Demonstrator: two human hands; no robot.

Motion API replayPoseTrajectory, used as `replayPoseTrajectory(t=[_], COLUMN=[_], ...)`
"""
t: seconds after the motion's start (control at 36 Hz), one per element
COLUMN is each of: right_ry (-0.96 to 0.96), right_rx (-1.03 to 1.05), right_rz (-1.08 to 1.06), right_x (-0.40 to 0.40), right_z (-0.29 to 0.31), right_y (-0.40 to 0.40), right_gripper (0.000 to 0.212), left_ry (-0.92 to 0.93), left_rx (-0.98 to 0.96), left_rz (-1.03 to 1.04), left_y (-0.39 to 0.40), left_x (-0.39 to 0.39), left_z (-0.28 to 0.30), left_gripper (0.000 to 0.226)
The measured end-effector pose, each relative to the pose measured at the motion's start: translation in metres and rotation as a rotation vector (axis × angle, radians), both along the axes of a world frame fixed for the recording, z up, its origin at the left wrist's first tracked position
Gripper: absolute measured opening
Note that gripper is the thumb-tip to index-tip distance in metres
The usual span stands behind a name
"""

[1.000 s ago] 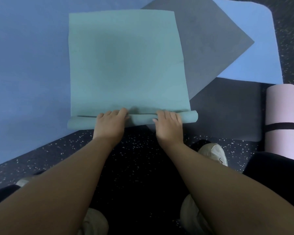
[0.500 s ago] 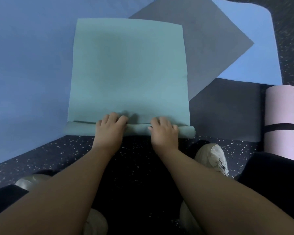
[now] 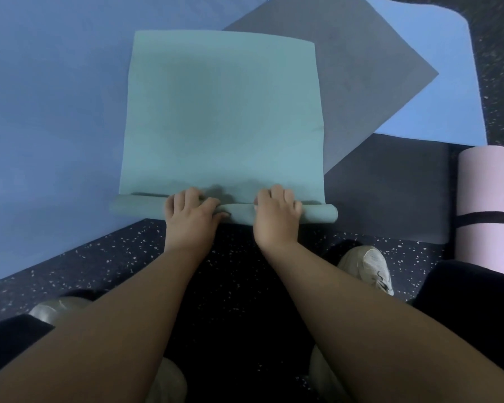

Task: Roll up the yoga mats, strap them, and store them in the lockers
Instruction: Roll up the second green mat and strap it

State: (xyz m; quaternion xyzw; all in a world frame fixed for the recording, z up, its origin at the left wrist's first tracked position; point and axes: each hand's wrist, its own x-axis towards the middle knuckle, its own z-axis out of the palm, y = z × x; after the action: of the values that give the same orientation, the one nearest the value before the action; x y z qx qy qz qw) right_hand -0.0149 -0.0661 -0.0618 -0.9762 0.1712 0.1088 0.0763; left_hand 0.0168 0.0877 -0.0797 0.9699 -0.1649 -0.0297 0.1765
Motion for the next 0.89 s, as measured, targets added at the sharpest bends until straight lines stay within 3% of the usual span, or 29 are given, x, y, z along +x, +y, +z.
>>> replayPoseTrajectory(t=[0.08, 0.22, 0.33, 0.64, 0.89], right_ry=[-0.084, -0.241, -0.236, -0.137, -0.101], right_rx=[0.011, 0.071, 0.110, 0.178, 0.166], right_rz=[-0.009, -0.008, 0.054, 0.098, 0.056], right_x=[-0.005, -0.019, -0.029, -0.005, 0.017], right_z=[-0.002, -0.002, -0.003, 0.004, 0.004], right_y=[0.002, 0.002, 0.002, -0.013, -0.016], right_gripper=[0.014, 0.034, 0.042, 0.026, 0.029], left_ry=[0.087, 0.236, 0.216, -0.047, -0.078], left_rx=[0.035, 0.068, 0.061, -0.042, 0.034], left_rz=[0.002, 0.033, 0.043, 0.001, -0.106], left_y=[-0.004, -0.009, -0.011, -0.009, -0.002], left_x=[0.005, 0.018, 0.018, 0.009, -0.003], left_z=[0.001, 0.008, 0.010, 0.005, 0.001], left_gripper=[0.023, 0.034, 0.036, 0.016, 0.057])
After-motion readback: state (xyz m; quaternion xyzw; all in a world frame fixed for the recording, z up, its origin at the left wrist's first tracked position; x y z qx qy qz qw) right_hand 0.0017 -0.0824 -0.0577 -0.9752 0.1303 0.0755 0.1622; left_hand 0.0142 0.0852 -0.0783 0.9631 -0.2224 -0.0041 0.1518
